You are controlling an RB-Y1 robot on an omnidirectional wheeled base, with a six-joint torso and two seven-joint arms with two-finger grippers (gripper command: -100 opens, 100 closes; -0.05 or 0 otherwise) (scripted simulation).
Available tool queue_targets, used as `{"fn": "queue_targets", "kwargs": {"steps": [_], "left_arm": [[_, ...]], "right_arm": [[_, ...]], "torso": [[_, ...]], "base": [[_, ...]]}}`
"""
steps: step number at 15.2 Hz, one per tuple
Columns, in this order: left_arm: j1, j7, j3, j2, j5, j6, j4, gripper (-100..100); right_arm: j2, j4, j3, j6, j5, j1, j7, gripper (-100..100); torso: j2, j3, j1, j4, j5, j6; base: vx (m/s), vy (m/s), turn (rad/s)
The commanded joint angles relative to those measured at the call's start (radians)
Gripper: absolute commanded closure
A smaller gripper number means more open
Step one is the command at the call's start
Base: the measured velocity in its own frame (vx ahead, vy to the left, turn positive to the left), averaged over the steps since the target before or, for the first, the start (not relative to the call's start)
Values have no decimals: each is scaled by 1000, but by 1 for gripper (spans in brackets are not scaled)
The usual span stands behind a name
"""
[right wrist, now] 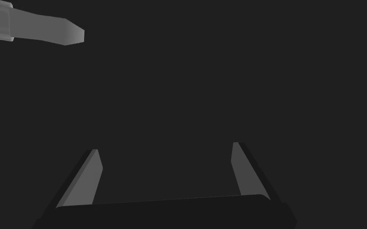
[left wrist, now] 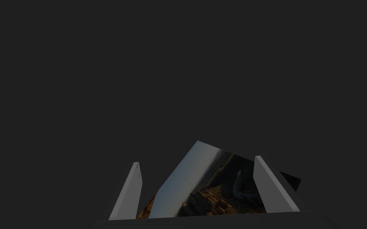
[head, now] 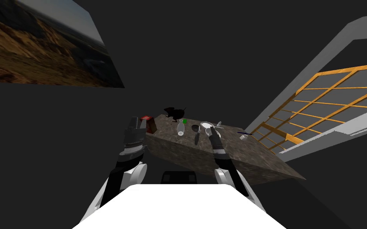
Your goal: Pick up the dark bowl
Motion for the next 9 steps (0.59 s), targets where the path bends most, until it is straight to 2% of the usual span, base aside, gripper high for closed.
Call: {"fn": "queue_targets", "kwargs": {"steps": [1, 4, 5, 6, 9], "left_arm": [[0, 0, 0, 0, 0, 0, 0, 0], [0, 0, 0, 0, 0, 0, 0, 0], [0, 0, 0, 0, 0, 0, 0, 0], [0, 0, 0, 0, 0, 0, 0, 0], [0, 0, 0, 0, 0, 0, 0, 0]], "right_arm": [[-50, 18, 9, 14, 17, -4, 12, -100], [-120, 33, 17, 23, 30, -8, 22, -100], [-122, 33, 17, 23, 30, -8, 22, -100], [-159, 50, 25, 33, 44, -12, 33, -100], [-225, 68, 33, 43, 60, -16, 44, -100]], "torso": [[0, 0, 0, 0, 0, 0], [0, 0, 0, 0, 0, 0], [0, 0, 0, 0, 0, 0], [0, 0, 0, 0, 0, 0], [0, 0, 0, 0, 0, 0]], "base": [[-23, -7, 65], [-27, -4, 74], [-19, -5, 9], [-20, -6, 35], [-26, -3, 96]]}}
